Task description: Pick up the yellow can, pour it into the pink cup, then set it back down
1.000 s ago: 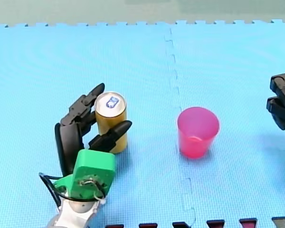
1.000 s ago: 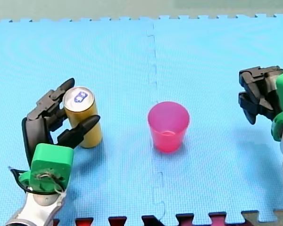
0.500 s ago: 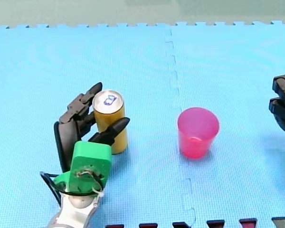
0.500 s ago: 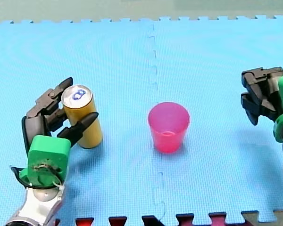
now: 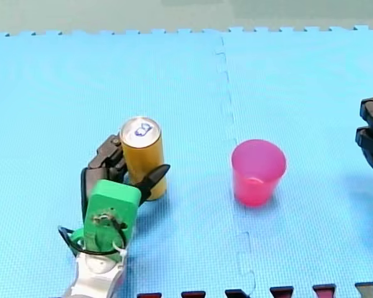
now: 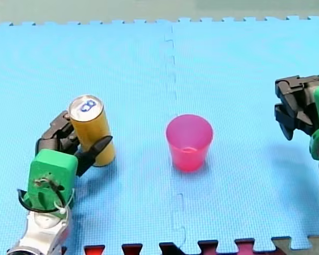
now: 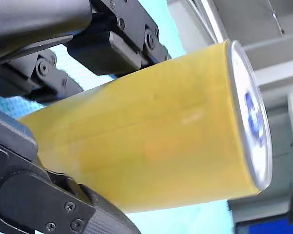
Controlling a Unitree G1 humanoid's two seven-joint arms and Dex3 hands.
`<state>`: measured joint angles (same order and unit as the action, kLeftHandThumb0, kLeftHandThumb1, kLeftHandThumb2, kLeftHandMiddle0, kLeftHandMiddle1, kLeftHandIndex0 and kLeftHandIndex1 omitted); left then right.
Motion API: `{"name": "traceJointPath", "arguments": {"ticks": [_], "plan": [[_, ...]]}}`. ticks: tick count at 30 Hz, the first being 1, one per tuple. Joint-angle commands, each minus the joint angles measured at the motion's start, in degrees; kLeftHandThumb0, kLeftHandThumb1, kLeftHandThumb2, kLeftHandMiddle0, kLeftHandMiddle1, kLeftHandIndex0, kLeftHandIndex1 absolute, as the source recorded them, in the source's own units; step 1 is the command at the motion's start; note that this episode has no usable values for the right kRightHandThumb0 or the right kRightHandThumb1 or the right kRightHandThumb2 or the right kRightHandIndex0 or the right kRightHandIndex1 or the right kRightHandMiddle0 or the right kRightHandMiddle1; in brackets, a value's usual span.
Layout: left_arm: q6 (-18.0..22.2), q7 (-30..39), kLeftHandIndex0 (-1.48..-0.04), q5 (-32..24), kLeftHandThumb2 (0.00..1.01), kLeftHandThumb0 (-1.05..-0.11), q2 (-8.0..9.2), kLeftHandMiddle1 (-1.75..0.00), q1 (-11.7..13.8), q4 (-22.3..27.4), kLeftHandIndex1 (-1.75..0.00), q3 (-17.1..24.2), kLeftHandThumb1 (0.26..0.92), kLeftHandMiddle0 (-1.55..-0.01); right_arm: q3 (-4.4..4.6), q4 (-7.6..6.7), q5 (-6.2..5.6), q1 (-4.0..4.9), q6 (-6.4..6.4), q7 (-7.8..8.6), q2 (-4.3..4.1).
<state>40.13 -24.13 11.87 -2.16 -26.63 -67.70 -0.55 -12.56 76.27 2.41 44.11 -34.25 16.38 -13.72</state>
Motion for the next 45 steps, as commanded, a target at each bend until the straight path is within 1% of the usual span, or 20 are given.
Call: {"name": "traceJointPath", "arguments": {"ticks": [1, 2, 5, 9, 13, 18, 21, 24, 25, 27, 29, 33, 36, 39, 42, 45], "plan": [[-0.6, -1.5, -0.32, 1.9, 0.03, -1.045, 1.20, 0.00, -0.4, -0.2, 0.00, -1.3, 0.826, -0.39, -0.15, 0.08, -0.16, -0.13, -0.39, -0.04, -0.21], [-0.7, -1.9, -0.28, 2.3, 0.04, -1.047, 1.42, 0.00, -0.5, -0.2, 0.00, -1.5, 0.843, -0.35, -0.17, 0.09, -0.16, -0.16, -0.46, -0.06, -0.20], [-0.8, -2.4, -0.24, 2.7, 0.04, -1.048, 1.65, 0.00, -0.5, 0.0, 0.00, -1.7, 0.861, -0.30, -0.26, 0.11, -0.21, -0.21, -0.60, -0.07, -0.13], [-0.6, -2.6, -0.23, 2.7, 0.03, -1.048, 1.78, 0.00, -0.5, 0.1, 0.00, -1.9, 0.873, -0.28, -0.34, 0.15, -0.19, -0.15, -0.52, -0.37, 0.07], [-0.5, -2.6, -0.22, 2.7, 0.03, -1.048, 2.01, 0.00, -0.3, 0.4, 0.00, -2.1, 0.878, -0.26, -0.67, 0.15, -0.45, -0.12, -0.23, -1.02, 0.49], [0.1, -2.1, -0.21, 2.7, 0.02, -1.048, 2.50, 0.00, -0.1, 0.5, 0.00, -2.3, 0.885, -0.24, -0.56, 0.00, -0.37, -0.28, -0.50, -0.92, 0.72], [0.4, -1.6, -0.21, 2.6, 0.02, -1.048, 2.81, 0.00, 0.0, 0.8, 0.00, -2.3, 0.888, -0.23, -0.67, -0.04, -0.66, -0.13, -0.15, -0.06, 0.91], [0.4, -0.9, -0.21, 2.5, 0.02, -1.048, 3.06, 0.00, 0.1, 1.0, 0.00, -2.3, 0.892, -0.22, -0.80, -0.08, -1.04, 0.48, 0.32, 0.72, 1.18], [0.3, -0.6, -0.21, 2.4, 0.02, -1.048, 3.07, 0.00, 0.1, 1.1, 0.00, -2.3, 0.893, -0.22, -0.95, -0.09, -1.30, 0.64, 0.52, 1.07, 1.26], [0.2, -0.2, -0.20, 2.3, 0.02, -1.048, 3.04, 0.00, 0.2, 1.3, 0.00, -2.3, 0.896, -0.22, -1.80, -0.10, -2.51, 0.93, 1.04, 2.26, 1.65], [0.2, 0.1, -0.20, 2.2, 0.02, -1.048, 2.99, 0.00, 0.3, 1.6, 0.00, -2.3, 0.899, -0.21, -2.37, -0.11, -3.35, 1.16, 1.50, 2.98, 2.05], [0.1, 0.6, -0.20, 2.2, 0.02, -1.048, 2.94, 0.00, 0.4, 2.1, 0.00, -2.3, 0.902, -0.21, -2.63, -0.10, -3.83, 1.68, 2.11, 3.46, 2.59], [0.0, 1.2, -0.19, 2.1, 0.01, -1.048, 3.00, 0.00, 0.4, 2.3, 0.00, -2.3, 0.902, -0.20, -2.66, -0.08, -3.89, 1.92, 2.45, 3.27, 2.97], [0.0, 2.0, -0.19, 2.0, 0.01, -1.048, 3.12, 0.00, 0.6, 2.5, 0.00, -2.3, 0.901, -0.20, -2.27, -0.10, -3.41, 2.08, 2.64, 2.05, 3.37], [0.2, 3.2, -0.19, 1.7, 0.01, -1.048, 3.35, 0.00, 1.4, 3.2, 0.00, -2.2, 0.899, -0.19, -1.82, -0.19, -2.86, 2.11, 2.25, 1.06, 3.61], [0.6, 5.0, -0.18, 0.9, 0.00, -1.048, 3.18, 0.00, 2.4, 4.0, 0.00, -2.1, 0.887, -0.17, -1.52, -0.26, -2.54, 2.19, 1.95, 0.65, 3.69]]}}
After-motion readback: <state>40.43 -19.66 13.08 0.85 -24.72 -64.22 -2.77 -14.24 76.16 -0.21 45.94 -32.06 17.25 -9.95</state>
